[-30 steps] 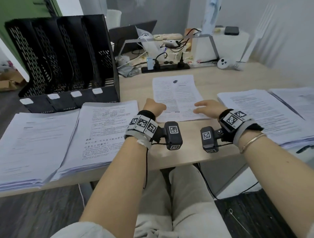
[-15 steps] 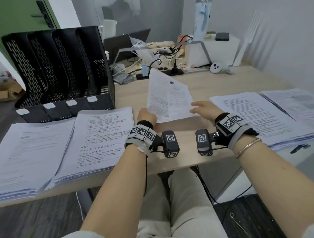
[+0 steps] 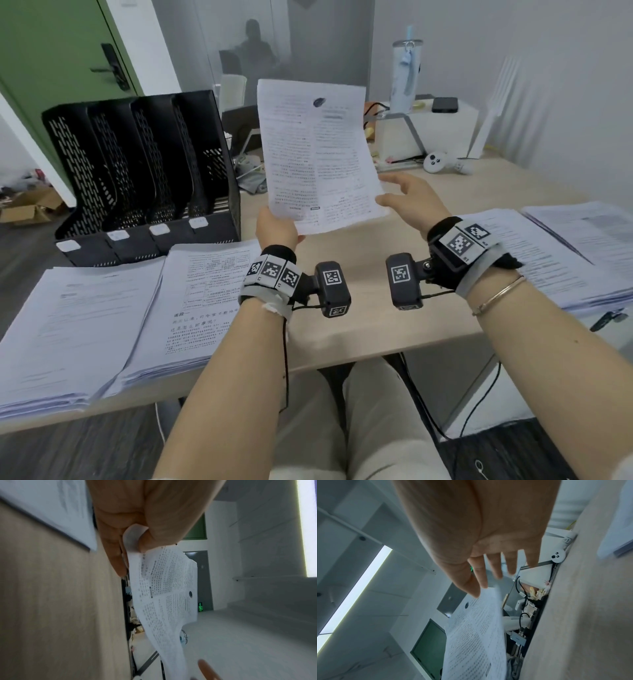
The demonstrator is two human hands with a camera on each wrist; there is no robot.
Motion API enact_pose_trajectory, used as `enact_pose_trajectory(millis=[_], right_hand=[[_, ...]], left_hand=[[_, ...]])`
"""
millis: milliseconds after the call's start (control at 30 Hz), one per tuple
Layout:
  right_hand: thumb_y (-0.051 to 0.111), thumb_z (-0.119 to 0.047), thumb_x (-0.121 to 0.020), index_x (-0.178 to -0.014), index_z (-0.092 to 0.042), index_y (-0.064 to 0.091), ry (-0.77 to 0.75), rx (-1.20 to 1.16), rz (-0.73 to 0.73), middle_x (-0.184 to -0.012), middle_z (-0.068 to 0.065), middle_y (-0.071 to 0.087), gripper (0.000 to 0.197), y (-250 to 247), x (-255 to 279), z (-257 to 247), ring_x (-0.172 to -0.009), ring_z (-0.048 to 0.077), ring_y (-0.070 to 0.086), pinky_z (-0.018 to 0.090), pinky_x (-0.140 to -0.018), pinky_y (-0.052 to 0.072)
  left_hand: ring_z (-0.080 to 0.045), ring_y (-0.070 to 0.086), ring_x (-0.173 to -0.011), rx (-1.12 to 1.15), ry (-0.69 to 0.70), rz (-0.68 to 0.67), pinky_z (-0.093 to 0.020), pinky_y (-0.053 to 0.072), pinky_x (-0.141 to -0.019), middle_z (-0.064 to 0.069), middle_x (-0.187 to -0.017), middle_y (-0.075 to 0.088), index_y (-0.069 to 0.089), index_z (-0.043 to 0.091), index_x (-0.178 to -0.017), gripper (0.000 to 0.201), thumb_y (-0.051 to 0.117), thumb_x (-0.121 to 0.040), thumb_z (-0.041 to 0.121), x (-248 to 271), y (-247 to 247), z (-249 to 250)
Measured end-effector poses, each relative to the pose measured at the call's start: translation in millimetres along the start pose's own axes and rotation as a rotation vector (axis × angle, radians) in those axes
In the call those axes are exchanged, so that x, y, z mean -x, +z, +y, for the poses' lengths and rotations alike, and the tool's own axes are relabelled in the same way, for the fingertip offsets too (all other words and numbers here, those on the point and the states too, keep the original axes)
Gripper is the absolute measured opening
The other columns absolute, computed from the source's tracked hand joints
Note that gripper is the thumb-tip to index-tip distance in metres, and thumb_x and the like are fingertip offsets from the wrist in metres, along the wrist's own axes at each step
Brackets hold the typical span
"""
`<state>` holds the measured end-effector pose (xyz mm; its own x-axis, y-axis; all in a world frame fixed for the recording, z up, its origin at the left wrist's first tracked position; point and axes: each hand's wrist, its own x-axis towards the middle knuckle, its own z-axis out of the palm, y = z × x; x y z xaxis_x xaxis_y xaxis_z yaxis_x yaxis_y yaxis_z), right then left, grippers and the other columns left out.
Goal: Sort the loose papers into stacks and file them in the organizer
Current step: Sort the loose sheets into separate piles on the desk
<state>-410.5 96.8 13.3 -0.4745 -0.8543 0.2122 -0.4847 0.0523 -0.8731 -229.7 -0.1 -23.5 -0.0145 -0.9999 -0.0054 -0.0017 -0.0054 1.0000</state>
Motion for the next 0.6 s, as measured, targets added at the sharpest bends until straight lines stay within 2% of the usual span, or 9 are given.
enact_pose_trajectory(millis=[33,133,233,300,367,433,500,533,600], right_hand=[[0.06,-0.01,-0.088,-0.132,-0.016,0.053,-0.022,0.018,0.024,-0.141,-0.001,0.047,0.045,-2.5,-0.4,-4.2,-0.134,0.014,0.037,0.019,-0.098,0.026],[0.059,-0.005,-0.087,-0.123,-0.014,0.06,-0.103,0.0,0.069,-0.138,-0.002,0.049,0.037,-5.9,-2.6,-20.8,-0.124,0.013,0.047,0.016,-0.09,0.032],[0.06,-0.004,-0.086,-0.113,-0.019,0.063,-0.209,-0.033,0.107,-0.143,-0.004,0.044,0.031,-6.9,-8.3,-39.5,-0.099,0.008,0.061,0.02,-0.082,0.047],[0.058,-0.002,-0.086,-0.117,-0.021,0.061,-0.267,-0.027,0.12,-0.146,-0.005,0.041,0.036,-8.1,-11.3,-51.1,-0.092,0.01,0.066,0.027,-0.086,0.053],[0.057,-0.002,-0.086,-0.129,-0.022,0.053,-0.312,0.026,0.129,-0.15,-0.005,0.034,0.047,-11.1,-14.2,-59.8,-0.105,0.018,0.064,0.027,-0.09,0.051],[0.06,-0.007,-0.085,-0.14,-0.024,0.04,-0.315,0.165,0.113,-0.153,-0.002,0.027,0.061,-14.5,-15.9,-64.2,-0.123,0.022,0.053,0.028,-0.1,0.044],[0.066,-0.014,-0.084,-0.144,-0.022,0.033,-0.266,0.258,0.087,-0.152,0.002,0.027,0.069,-17.7,-15.8,-64.8,-0.127,0.026,0.047,0.041,-0.103,0.043],[0.067,-0.015,-0.084,-0.142,-0.02,0.036,-0.229,0.268,0.084,-0.148,0.003,0.033,0.066,-19.8,-15.4,-63.0,-0.123,0.027,0.05,0.042,-0.097,0.048],[0.065,-0.017,-0.087,-0.126,-0.015,0.054,-0.162,0.243,0.071,-0.126,0.002,0.055,0.041,-23.5,-12.2,-58.6,-0.097,0.019,0.064,0.029,-0.071,0.053]], left_hand=[[-0.024,0.054,-0.085,-0.072,0.072,0.042,-0.037,0.055,-0.074,-0.003,-0.097,0.053,0.052,0.008,-0.103,0.021,0.038,-0.091,-0.002,-2.6,-3.6,3.9],[-0.023,0.046,-0.083,-0.259,0.253,0.136,-0.024,0.032,-0.064,0.001,-0.08,0.05,0.05,0.01,-0.084,0.017,0.037,-0.092,0.002,-11.3,-14.5,23.7],[-0.026,0.051,-0.086,-0.263,0.349,0.187,-0.029,0.036,-0.069,-0.009,-0.092,0.06,0.058,0.005,-0.087,0.019,0.041,-0.091,0.01,-19.3,-18.2,48.2],[-0.019,0.051,-0.081,-0.213,0.411,0.168,-0.026,0.036,-0.064,-0.006,-0.089,0.06,0.059,0.01,-0.087,0.017,0.044,-0.091,0.013,-17.0,-16.9,63.8],[-0.013,0.049,-0.077,-0.197,0.494,0.105,-0.02,0.033,-0.058,0.001,-0.082,0.056,0.059,0.013,-0.085,0.014,0.047,-0.092,0.013,-12.6,-13.0,77.0],[-0.016,0.052,-0.08,-0.234,0.595,0.066,-0.023,0.037,-0.065,-0.003,-0.085,0.059,0.063,0.009,-0.09,0.014,0.05,-0.091,0.013,-9.3,-9.3,88.0],[-0.022,0.058,-0.084,-0.23,0.668,0.042,-0.031,0.047,-0.076,-0.005,-0.088,0.064,0.065,0.009,-0.092,0.015,0.053,-0.089,0.018,-8.9,-6.3,96.6],[-0.022,0.06,-0.086,-0.232,0.693,0.021,-0.034,0.049,-0.079,-0.002,-0.087,0.064,0.065,0.01,-0.092,0.015,0.054,-0.09,0.02,-8.7,-5.4,100.2],[-0.018,0.058,-0.084,-0.248,0.731,-0.03,-0.033,0.049,-0.08,0.002,-0.084,0.062,0.065,0.011,-0.092,0.013,0.055,-0.091,0.019,-7.4,-3.6,107.0]])
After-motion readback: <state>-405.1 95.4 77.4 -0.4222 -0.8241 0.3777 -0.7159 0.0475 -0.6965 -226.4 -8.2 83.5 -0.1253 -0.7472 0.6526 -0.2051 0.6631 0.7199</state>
